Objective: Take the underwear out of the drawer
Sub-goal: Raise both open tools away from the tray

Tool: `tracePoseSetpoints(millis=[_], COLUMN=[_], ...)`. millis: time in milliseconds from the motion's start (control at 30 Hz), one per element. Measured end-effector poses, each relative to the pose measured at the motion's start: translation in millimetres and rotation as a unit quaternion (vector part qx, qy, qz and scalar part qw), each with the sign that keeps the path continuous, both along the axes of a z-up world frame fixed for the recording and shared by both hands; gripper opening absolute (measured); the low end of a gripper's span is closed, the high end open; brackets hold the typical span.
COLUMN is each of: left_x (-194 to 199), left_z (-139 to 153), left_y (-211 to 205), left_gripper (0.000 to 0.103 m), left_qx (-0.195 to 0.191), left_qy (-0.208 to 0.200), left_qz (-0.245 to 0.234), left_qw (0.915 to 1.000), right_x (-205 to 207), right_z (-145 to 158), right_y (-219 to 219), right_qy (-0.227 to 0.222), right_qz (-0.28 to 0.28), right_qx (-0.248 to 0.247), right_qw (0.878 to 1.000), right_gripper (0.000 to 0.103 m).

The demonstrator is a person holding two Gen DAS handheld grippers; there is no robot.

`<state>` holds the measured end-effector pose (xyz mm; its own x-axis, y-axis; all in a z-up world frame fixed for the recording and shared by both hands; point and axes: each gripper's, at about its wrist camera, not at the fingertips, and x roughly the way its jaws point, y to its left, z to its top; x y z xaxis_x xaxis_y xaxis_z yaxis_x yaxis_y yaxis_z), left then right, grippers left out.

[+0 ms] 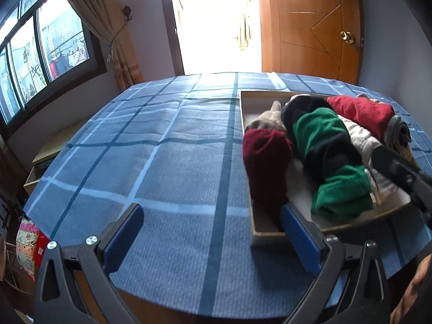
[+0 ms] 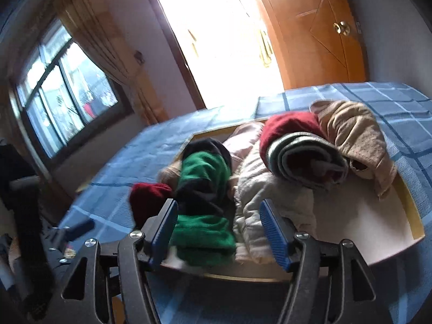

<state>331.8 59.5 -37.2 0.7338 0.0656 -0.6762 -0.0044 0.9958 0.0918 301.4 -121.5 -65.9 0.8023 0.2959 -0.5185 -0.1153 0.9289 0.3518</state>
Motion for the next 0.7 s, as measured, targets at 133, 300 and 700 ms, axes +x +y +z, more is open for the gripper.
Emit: tracePoseSetpoints(millis=[133, 300, 700], left_x=[-5, -10, -40], left_z=[0, 1, -12], left_y=[1, -5, -26], left_gripper=[0.102, 0.102, 0.102], left_qx=[-0.004, 0.012, 0.0], left_qy=[-0.007, -0.022, -0.07], left_qz=[0.004, 0.003, -0.032], left_qw=[1.0, 0.9997, 0.997], right_x=[-17, -29, -45], right_z=[8, 6, -13], right_y=[7, 5, -16], right_qy=[-0.027, -0.04, -0.038], right_qz=[0.015, 0.01, -0.03], right_qx=[-0.022, -0.029, -0.025], right_qw=[0.999, 0.999, 0.999], right_gripper=[0.066, 0.066, 0.066])
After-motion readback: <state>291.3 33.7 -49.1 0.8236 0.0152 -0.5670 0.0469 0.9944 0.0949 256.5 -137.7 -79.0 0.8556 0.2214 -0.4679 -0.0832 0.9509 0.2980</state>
